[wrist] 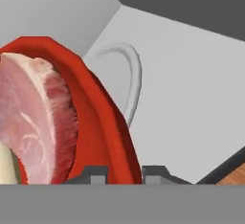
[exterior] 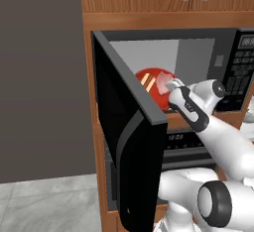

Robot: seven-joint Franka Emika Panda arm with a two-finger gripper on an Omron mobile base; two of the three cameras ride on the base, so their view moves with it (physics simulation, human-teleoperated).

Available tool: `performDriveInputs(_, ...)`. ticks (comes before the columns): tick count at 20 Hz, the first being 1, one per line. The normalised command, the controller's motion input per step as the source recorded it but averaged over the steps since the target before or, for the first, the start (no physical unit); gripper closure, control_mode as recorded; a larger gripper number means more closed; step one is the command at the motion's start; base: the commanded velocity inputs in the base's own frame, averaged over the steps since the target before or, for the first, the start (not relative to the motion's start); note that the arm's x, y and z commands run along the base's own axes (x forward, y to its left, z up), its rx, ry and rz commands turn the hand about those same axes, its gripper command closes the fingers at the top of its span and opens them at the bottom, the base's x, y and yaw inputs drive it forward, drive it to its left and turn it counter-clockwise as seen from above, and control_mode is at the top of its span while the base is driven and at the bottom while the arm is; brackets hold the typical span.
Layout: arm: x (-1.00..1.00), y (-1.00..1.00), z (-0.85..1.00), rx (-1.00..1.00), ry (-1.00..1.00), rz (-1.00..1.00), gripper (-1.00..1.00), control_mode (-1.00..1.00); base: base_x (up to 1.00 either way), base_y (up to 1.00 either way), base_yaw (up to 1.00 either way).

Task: Place the bowl containing the steak and hot dog in the microwave. Close the microwave door and press the start button to microwave the meal.

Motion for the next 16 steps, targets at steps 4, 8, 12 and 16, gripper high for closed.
performDriveInputs(4, 0.39, 0.03, 0.0, 0.03, 0.05, -0.07, 1.0, -1.0, 0.0, 0.0, 0.0)
performDriveInputs(8, 0.25, 0.09, 0.0, 0.02, 0.03, -0.1, 1.0, -1.0, 0.0, 0.0, 0.0)
performDriveInputs(12, 0.25, 0.18, 0.0, 0.0, 0.0, -0.1, 1.0, -1.0, 0.0, 0.0, 0.0)
performDriveInputs(16, 0.29, 0.31, 0.0, 0.0, 0.0, -0.1, 1.0, -1.0, 0.0, 0.0, 0.0)
